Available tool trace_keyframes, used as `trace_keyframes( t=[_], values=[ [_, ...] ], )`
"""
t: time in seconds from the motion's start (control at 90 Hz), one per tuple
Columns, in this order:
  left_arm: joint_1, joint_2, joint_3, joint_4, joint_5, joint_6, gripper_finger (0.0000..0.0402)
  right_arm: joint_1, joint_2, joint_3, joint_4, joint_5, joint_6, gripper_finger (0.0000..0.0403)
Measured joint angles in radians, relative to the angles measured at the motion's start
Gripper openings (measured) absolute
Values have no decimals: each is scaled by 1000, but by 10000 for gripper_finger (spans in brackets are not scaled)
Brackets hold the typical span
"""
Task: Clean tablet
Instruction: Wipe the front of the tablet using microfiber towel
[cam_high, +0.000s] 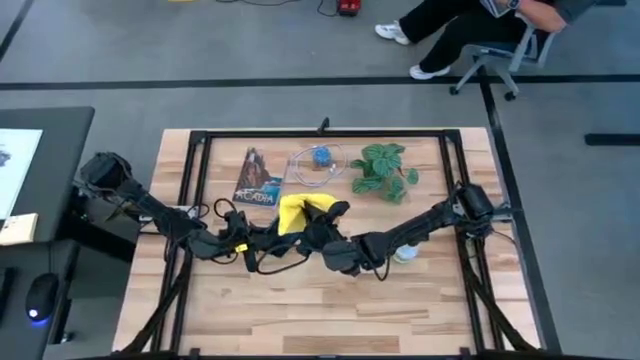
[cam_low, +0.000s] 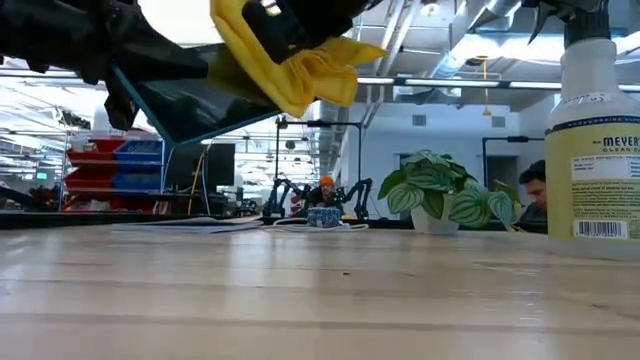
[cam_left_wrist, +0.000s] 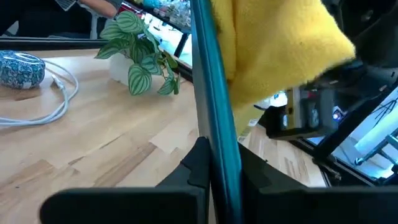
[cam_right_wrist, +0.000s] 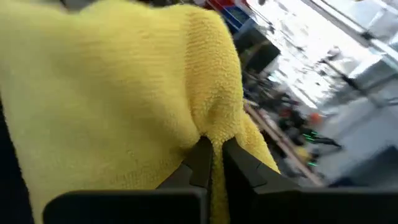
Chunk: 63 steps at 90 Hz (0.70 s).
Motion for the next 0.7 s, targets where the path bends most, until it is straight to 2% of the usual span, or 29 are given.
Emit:
trace_keyframes(
  t=[0.122, 0.2, 0.411, 0.556, 0.7],
  values=[
    [-1, 0, 0, 11, 1, 4, 9, -2, 0, 0, -18, -162, 78, 6],
    [-1, 0, 0, 20, -4, 6, 9, -5, 0, 0, -48, -217, 125, 6],
    [-1, 1, 0, 87, -60, 62, 9, 1, 0, 3, -205, -219, 209, 6],
    [0, 1, 0, 115, -78, 77, 9, 12, 1, 3, -348, -164, 335, 6],
    [0, 1, 0, 118, -103, 76, 9, 14, 1, 1, -352, -179, 385, 6]
  ],
)
